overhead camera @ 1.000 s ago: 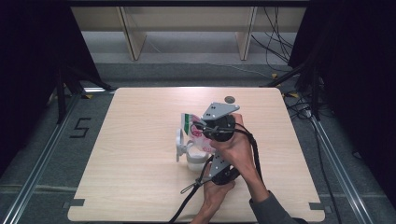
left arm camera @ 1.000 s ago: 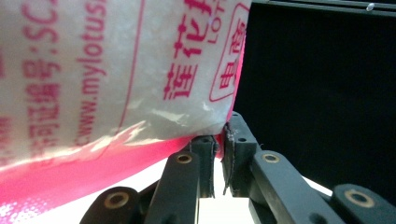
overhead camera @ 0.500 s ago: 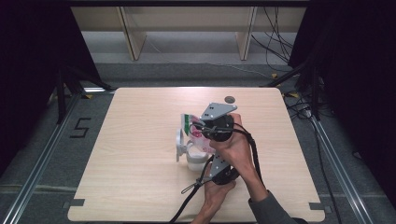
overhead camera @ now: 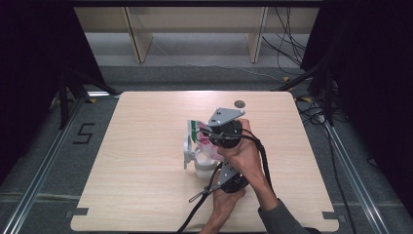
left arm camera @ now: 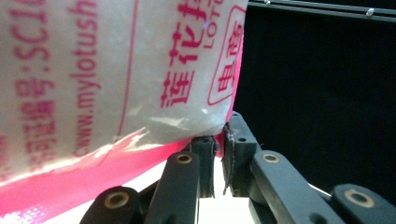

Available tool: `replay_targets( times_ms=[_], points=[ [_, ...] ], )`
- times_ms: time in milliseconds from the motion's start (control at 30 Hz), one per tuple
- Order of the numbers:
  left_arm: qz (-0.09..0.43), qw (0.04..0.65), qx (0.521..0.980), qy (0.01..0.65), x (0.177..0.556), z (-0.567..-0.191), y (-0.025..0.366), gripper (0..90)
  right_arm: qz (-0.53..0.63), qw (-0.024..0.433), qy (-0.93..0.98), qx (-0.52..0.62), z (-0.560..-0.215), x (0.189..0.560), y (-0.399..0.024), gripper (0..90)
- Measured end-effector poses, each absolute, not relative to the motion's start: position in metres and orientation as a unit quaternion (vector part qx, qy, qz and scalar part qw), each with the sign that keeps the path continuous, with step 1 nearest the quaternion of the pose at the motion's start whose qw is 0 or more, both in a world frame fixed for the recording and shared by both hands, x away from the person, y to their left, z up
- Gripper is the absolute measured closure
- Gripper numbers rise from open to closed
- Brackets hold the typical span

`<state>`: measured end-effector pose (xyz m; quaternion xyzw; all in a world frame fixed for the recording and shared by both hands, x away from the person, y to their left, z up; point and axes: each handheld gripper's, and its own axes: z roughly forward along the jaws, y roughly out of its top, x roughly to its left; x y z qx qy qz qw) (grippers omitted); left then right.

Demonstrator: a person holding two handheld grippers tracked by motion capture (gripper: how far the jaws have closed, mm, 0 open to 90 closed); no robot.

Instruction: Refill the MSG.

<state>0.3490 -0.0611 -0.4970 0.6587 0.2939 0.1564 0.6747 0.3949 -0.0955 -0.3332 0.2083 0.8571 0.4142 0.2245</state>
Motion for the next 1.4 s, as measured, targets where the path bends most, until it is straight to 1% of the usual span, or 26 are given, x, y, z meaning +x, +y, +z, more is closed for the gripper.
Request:
replay_targets(
  times_ms=[67,100,600,667,800,833,900,933,1100,1267,1400],
  points=[
    [0.159,0.674,0.658,0.296,0.3494,-0.4973,-0.0616,83.6,0.413,0.223,0.859,0.206,-0.3326,0.3953,-0.0962,88.7],
    [0.161,0.662,0.668,0.3,0.3479,-0.4961,-0.06,83.6,0.414,0.225,0.857,0.207,-0.3333,0.3952,-0.0957,88.7],
    [0.161,0.662,0.668,0.3,0.3481,-0.4955,-0.0598,83.6,0.412,0.223,0.859,0.205,-0.3328,0.3953,-0.0952,88.7],
    [0.158,0.674,0.659,0.294,0.3493,-0.4963,-0.0611,83.5,0.412,0.221,0.859,0.21,-0.3329,0.3942,-0.0944,88.6],
    [0.158,0.674,0.659,0.295,0.3494,-0.4963,-0.0612,83.5,0.412,0.222,0.86,0.203,-0.3325,0.3955,-0.0951,88.6],
    [0.149,0.678,0.661,0.285,0.3503,-0.4962,-0.0618,83.6,0.41,0.218,0.861,0.207,-0.3325,0.3947,-0.0948,88.6],
    [0.168,0.679,0.649,0.3,0.3505,-0.4969,-0.0634,83.5,0.412,0.221,0.861,0.203,-0.3324,0.3954,-0.0946,88.6],
    [0.164,0.685,0.646,0.294,0.3518,-0.4976,-0.0655,83.6,0.412,0.221,0.86,0.203,-0.3324,0.3954,-0.0945,88.6],
    [0.162,0.687,0.645,0.294,0.3519,-0.498,-0.0659,83.6,0.413,0.22,0.858,0.214,-0.3334,0.3944,-0.0935,88.6],
    [0.162,0.687,0.644,0.294,0.3519,-0.4977,-0.0659,83.6,0.409,0.227,0.86,0.202,-0.3333,0.3952,-0.0931,88.6],
    [0.162,0.689,0.643,0.294,0.3516,-0.4975,-0.066,83.6,0.408,0.221,0.861,0.208,-0.3331,0.3939,-0.0925,88.6]
  ],
)
